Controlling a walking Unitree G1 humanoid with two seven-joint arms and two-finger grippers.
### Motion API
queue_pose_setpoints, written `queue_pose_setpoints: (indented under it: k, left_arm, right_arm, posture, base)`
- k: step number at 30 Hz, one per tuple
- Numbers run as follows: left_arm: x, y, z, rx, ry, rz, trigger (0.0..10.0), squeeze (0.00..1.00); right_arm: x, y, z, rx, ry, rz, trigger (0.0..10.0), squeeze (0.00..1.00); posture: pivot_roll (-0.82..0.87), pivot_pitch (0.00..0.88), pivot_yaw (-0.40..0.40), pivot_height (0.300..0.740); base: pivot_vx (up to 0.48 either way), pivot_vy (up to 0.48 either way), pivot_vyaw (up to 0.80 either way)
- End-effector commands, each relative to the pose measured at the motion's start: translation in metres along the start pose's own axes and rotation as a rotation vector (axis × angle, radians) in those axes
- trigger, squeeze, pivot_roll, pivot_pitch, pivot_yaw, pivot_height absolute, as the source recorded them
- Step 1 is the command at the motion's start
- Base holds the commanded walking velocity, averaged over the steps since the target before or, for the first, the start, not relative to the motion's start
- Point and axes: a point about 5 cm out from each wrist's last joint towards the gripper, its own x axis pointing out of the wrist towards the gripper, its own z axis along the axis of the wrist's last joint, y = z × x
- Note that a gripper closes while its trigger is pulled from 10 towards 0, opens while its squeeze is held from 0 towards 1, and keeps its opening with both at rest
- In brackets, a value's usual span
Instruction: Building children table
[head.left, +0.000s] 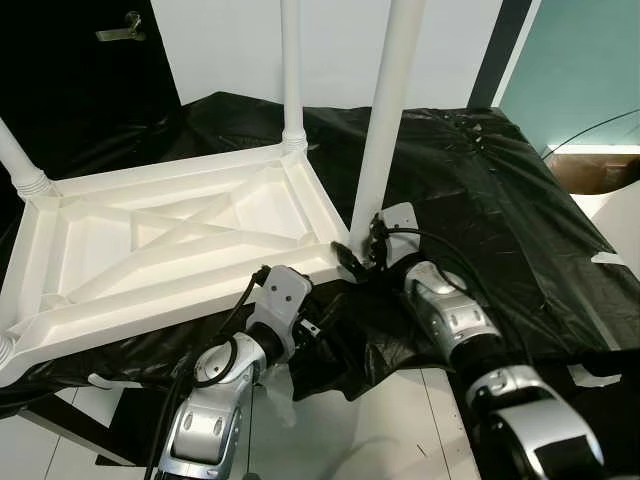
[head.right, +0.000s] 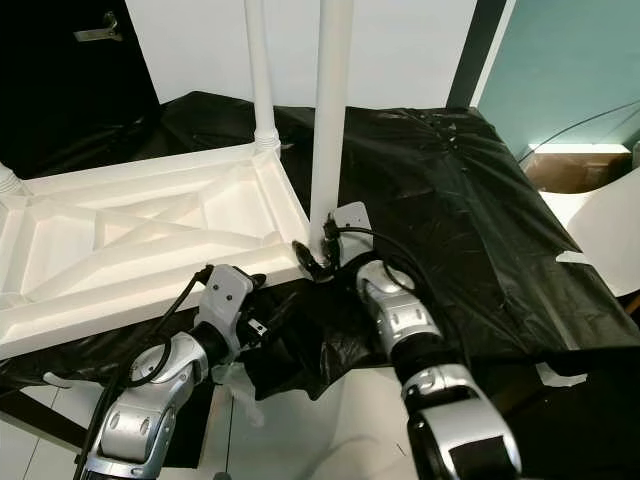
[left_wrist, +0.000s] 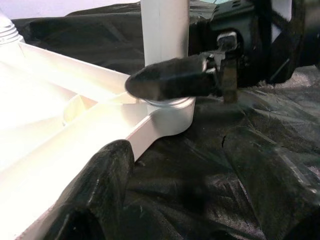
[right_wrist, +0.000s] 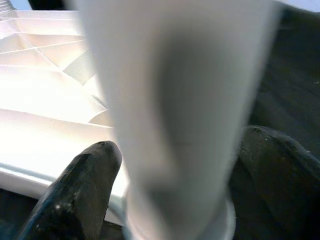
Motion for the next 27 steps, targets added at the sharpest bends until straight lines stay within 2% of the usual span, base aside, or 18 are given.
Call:
queue_pose_setpoints:
  k: [1, 4, 5, 6, 13, 14, 15, 17, 18, 23, 27]
  left_arm:
    - [0.0, 0.002, 0.002, 0.0, -0.002, 0.045, 10.0, 0.0]
    - [0.0, 0.002, 0.003, 0.001, -0.004, 0.046, 10.0, 0.0]
    - [0.0, 0.002, 0.003, 0.004, -0.004, 0.043, 10.0, 0.0]
    - [0.0, 0.002, 0.003, 0.006, -0.004, 0.042, 10.0, 0.0]
    - [-0.002, 0.003, 0.004, 0.012, -0.002, 0.05, 10.0, 0.0]
    - [-0.002, 0.003, 0.004, 0.012, -0.002, 0.051, 10.0, 0.0]
    - [-0.002, 0.003, 0.004, 0.012, -0.002, 0.051, 10.0, 0.0]
    - [-0.002, 0.002, 0.004, 0.011, -0.002, 0.052, 10.0, 0.0]
    - [-0.003, 0.002, 0.004, 0.011, -0.002, 0.052, 10.0, 0.0]
    - [-0.003, 0.002, 0.004, 0.011, -0.001, 0.054, 10.0, 0.0]
    - [-0.003, 0.001, 0.003, 0.011, 0.001, 0.054, 10.0, 0.0]
  right_arm:
    - [0.001, -0.001, 0.003, -0.02, -0.01, 0.057, 10.0, 0.0]
    - [0.003, -0.002, 0.004, -0.037, -0.007, 0.092, 10.0, 0.0]
    - [0.006, -0.002, 0.01, -0.072, 0.001, 0.187, 10.0, 0.0]
    - [0.007, -0.002, 0.012, -0.08, 0.006, 0.213, 10.0, 0.0]
    - [0.011, -0.005, 0.017, -0.154, 0.041, 0.287, 10.0, 0.0]
    - [0.011, -0.005, 0.017, -0.198, 0.063, 0.32, 10.0, 0.0]
    - [0.01, -0.006, 0.016, -0.214, 0.075, 0.33, 4.2, 0.0]
    - [0.01, -0.007, 0.016, -0.222, 0.081, 0.333, 4.2, 0.0]
    - [0.009, -0.008, 0.015, -0.231, 0.09, 0.335, 0.0, 0.0]
    - [0.008, -0.01, 0.012, -0.227, 0.114, 0.335, 0.0, 0.0]
    - [0.005, -0.013, 0.007, -0.152, 0.122, 0.329, 0.0, 0.0]
  posture:
    - [0.13, 0.0, -0.056, 0.74]
    - [0.13, 0.0, -0.057, 0.74]
    - [0.14, 0.0, -0.06, 0.74]
    - [0.14, 0.0, -0.06, 0.74]
    - [0.17, 0.0, -0.067, 0.74]
    - [0.17, 0.0, -0.068, 0.74]
    - [0.17, 0.0, -0.069, 0.74]
    - [0.17, 0.0, -0.069, 0.74]
    - [0.17, 0.0, -0.071, 0.74]
    - [0.18, 0.0, -0.073, 0.74]
    - [0.17, 0.0, -0.073, 0.74]
  base:
    - [0.0, 0.0, 0.0]
    - [0.0, 0.0, 0.0]
    - [0.0, 0.0, 0.0]
    - [0.0, 0.0, 0.0]
    - [0.0, 0.0, 0.0]
    - [0.0, 0.0, 0.0]
    - [0.0, 0.0, 0.0]
    - [0.0, 0.0, 0.0]
    - [0.0, 0.0, 0.0]
    - [0.0, 0.0, 0.0]
    - [0.0, 0.0, 0.0]
